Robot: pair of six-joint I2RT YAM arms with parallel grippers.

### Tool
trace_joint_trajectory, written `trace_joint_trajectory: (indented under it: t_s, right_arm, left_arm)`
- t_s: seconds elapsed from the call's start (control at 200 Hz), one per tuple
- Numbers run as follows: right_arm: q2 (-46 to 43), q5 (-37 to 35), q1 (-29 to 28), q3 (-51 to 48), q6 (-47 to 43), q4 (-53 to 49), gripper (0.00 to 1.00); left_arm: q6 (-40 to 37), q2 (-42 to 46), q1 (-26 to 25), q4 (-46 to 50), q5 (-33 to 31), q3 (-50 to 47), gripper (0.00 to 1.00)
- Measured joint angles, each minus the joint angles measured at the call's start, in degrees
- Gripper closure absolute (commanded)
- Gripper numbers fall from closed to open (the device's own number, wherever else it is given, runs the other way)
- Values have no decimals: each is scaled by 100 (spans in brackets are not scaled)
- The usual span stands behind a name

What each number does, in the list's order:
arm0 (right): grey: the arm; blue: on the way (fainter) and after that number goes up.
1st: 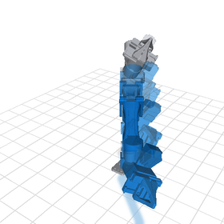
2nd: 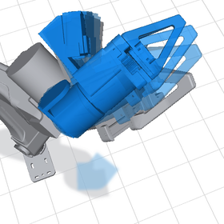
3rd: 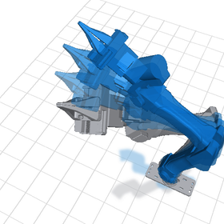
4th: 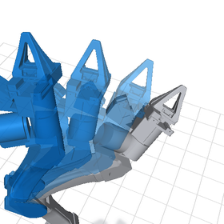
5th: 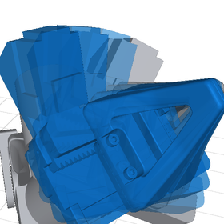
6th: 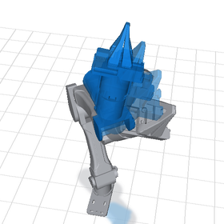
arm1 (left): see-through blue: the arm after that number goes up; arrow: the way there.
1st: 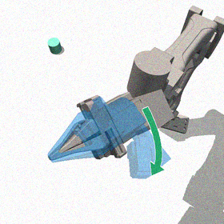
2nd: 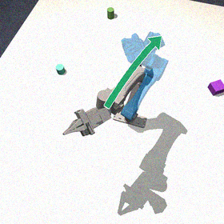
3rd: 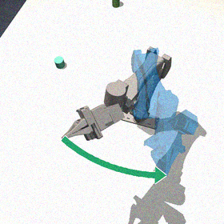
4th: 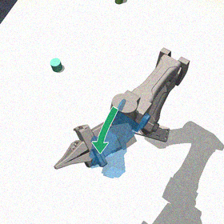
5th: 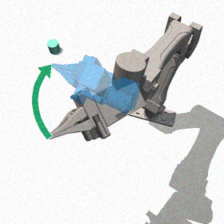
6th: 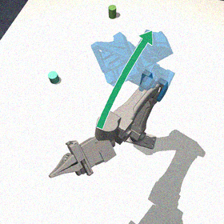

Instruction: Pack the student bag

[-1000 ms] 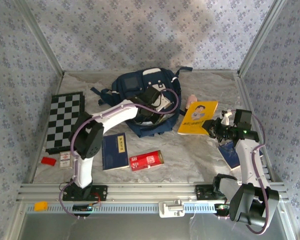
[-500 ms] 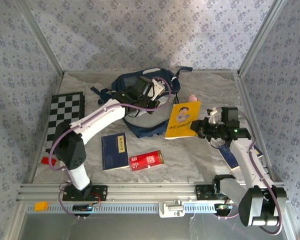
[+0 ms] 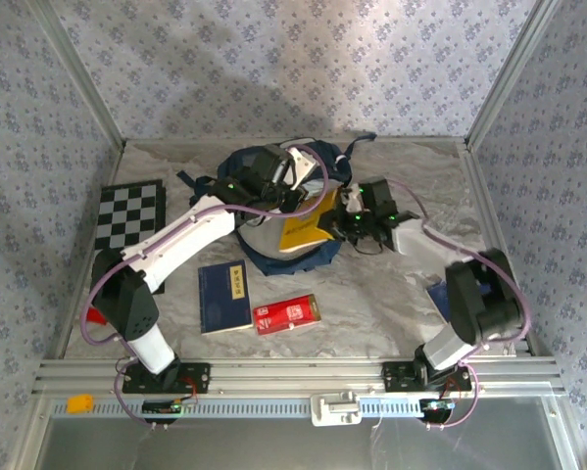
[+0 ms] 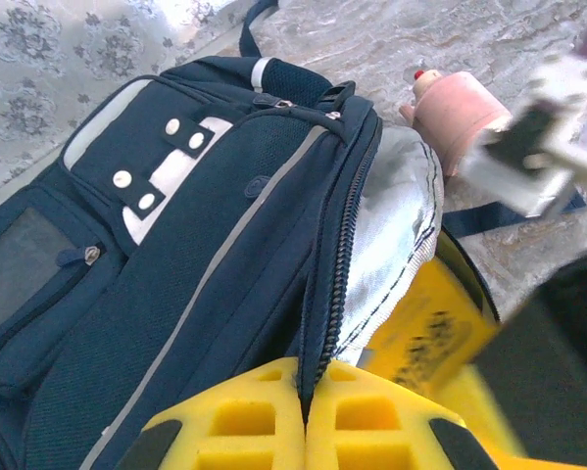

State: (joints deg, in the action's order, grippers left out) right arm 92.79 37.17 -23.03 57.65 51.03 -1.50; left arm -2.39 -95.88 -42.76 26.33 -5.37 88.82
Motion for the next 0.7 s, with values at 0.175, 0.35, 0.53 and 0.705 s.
trace_joint_trajectory:
  t_s: [0.175,0.35,0.53,0.705]
  right_arm:
    - [1010,-254,-245,647,20,654,100]
    - [1851,-343,-278,1228,-136,833,94]
    - [1902,-343,-345,1220,-271,1005,95]
    - [1491,-422,-463,776,-413,1069,95]
  left_arm:
    - [-13,0,33,-2,-278,2,100]
    - [-15,0,81,-39,-413,2,100]
    - [-11,0,87,-44,-450,2,100]
    - [-9,0,162,-63,-450,2,100]
